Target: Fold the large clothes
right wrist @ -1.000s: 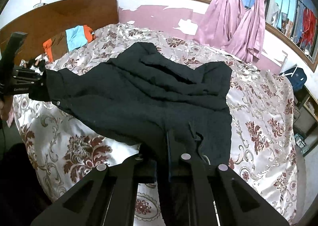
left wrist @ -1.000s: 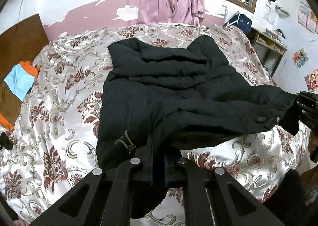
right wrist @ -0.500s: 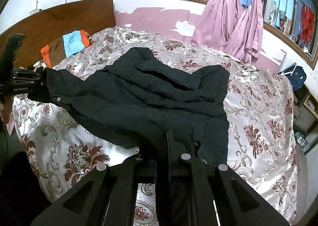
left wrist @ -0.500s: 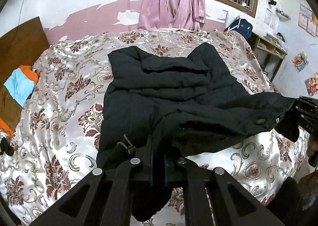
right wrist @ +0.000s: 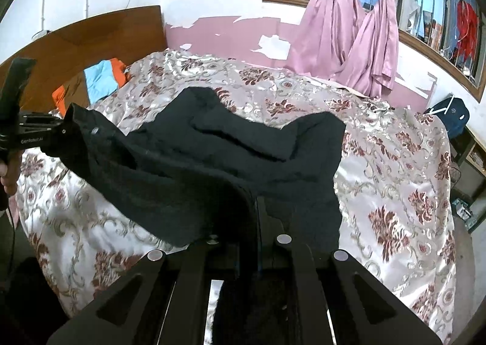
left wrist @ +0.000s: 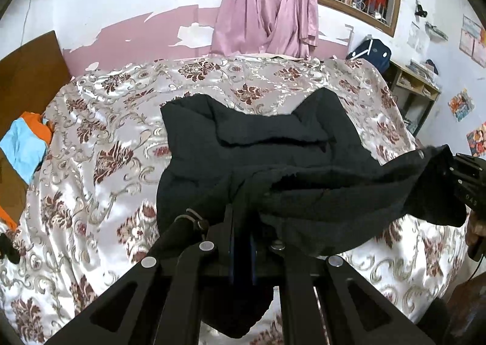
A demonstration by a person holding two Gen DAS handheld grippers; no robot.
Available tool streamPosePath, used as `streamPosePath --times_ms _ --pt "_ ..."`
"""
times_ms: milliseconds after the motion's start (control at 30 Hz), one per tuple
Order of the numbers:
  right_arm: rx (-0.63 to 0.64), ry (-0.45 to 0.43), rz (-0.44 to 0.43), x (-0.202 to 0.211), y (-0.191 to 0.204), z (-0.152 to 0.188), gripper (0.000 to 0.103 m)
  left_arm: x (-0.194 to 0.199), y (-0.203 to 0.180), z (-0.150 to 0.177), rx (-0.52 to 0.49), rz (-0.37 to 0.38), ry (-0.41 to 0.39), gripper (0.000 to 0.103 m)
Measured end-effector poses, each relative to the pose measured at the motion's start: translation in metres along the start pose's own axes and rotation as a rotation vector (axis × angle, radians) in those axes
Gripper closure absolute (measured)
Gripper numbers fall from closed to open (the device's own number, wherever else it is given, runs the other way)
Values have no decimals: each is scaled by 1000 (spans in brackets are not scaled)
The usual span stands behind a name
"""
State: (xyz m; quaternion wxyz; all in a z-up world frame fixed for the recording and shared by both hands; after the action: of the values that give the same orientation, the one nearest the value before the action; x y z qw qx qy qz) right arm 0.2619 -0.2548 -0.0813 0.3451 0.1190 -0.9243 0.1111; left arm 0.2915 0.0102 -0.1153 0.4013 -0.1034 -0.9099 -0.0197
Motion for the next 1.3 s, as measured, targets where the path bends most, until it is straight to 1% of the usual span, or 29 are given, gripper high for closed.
streamPosePath --times_ms 300,633,867,967,1100,1200,1300 --pt "-5 26 1 -49 -25 -53 97 -46 16 -58 19 12 12 96" --pt "20 42 0 -91 -39 -90 97 -95 32 -104 29 13 28 96" --pt "48 50 12 -125 -49 -132 97 -130 48 -141 27 -4 46 96" --pt "62 68 17 -146 -51 -144 97 -149 54 -151 30 -6 64 96" --pt "74 98 22 -173 -53 -153 97 -171 58 -151 36 -1 89 96" --pt "48 125 29 -178 -55 -152 97 -174 57 -150 45 13 105 96" --pt "-15 170 33 -171 -56 -151 97 -164 54 -149 69 36 126 96"
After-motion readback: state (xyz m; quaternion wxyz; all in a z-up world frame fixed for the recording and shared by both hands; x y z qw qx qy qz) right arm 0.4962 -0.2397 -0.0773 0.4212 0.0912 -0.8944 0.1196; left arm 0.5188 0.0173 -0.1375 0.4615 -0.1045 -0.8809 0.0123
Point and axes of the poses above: each gripper's, at about its wrist camera, not at the fingertips, and x roughly against the way its jaws point, y to its left, z to its underside, the point moved 9 cm from there along -x, roughly the way its jaws point, and after that the axes turned 2 degrees about -x, right-handed, at the moved point
